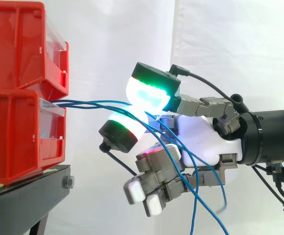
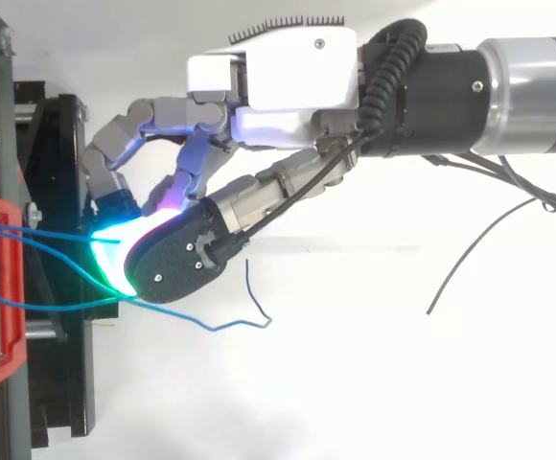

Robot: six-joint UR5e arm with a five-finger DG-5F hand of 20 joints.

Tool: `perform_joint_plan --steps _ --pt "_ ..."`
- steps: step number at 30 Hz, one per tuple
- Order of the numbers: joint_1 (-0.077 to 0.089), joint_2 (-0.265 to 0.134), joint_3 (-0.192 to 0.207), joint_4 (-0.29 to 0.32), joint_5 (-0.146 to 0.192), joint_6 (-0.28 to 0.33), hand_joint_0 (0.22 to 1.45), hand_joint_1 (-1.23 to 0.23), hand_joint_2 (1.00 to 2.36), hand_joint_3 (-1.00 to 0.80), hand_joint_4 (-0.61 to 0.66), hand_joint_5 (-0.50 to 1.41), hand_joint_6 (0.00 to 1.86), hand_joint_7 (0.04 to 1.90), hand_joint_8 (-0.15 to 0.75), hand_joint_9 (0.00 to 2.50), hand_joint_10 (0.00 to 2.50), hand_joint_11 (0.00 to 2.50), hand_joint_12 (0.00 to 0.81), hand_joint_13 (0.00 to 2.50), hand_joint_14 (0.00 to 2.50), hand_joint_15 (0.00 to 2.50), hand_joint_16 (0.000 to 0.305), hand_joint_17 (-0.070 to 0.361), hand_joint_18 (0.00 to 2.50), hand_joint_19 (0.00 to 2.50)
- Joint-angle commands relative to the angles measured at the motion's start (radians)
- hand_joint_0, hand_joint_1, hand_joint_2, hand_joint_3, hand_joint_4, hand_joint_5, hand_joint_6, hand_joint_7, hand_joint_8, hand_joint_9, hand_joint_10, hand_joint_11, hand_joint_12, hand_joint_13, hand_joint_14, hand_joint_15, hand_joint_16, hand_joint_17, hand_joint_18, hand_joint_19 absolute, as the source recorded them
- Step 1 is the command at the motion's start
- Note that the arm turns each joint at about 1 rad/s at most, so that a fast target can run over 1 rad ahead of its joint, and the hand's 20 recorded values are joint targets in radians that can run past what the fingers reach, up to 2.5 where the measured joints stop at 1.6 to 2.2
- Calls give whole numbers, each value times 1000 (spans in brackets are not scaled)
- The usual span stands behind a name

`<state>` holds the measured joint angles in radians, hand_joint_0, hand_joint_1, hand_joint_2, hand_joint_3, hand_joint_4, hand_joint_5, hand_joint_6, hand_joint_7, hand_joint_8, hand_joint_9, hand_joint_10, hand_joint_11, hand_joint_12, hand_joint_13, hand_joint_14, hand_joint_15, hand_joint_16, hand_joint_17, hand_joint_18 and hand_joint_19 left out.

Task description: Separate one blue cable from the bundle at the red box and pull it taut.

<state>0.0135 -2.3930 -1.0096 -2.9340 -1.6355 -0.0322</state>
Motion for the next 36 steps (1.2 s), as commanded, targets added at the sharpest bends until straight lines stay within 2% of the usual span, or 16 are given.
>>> perform_joint_plan --steps 1,6,9,15,18,24,26,27,28,36 --pt "0 0 0 1 0 0 623 -732 1023 -123 -121 -172 857 1136 296 986 4 1592 363 869 26 852 41 92 696 675" --pt "0 0 0 3 5 0 621 -734 1022 -122 -124 -171 857 1134 313 769 8 1437 366 848 25 892 42 94 698 701" --pt "2 0 -1 1 5 0 620 -735 1022 -123 -124 -172 857 1141 316 622 14 1230 364 842 23 907 42 94 711 720" --pt "2 0 0 1 6 0 617 -733 1022 -116 -125 -172 856 1153 313 462 14 993 355 845 23 906 41 92 766 748" --pt "2 0 0 -1 6 0 617 -731 1023 -112 -127 -172 858 1153 322 482 16 1046 338 876 24 926 39 89 801 760" --pt "5 0 0 -1 6 0 621 -726 1025 -110 -115 -172 863 1129 337 657 21 1546 313 1021 21 1062 35 79 911 799" --pt "5 0 -1 -1 6 0 624 -725 1024 -110 -110 -172 863 1126 339 643 110 1548 314 1025 20 1066 35 79 915 799" --pt "5 0 0 1 6 0 624 -725 1024 -110 -105 -173 863 1135 333 629 303 1502 310 1027 20 1067 35 79 917 797" --pt "5 0 0 1 5 0 624 -724 1024 -111 -107 -172 863 1127 337 621 387 1488 308 1026 20 1084 35 78 917 798" --pt "5 0 -1 -1 6 0 624 -725 1024 -113 -110 -172 863 1133 334 572 682 1460 307 1047 16 1218 35 79 895 825"
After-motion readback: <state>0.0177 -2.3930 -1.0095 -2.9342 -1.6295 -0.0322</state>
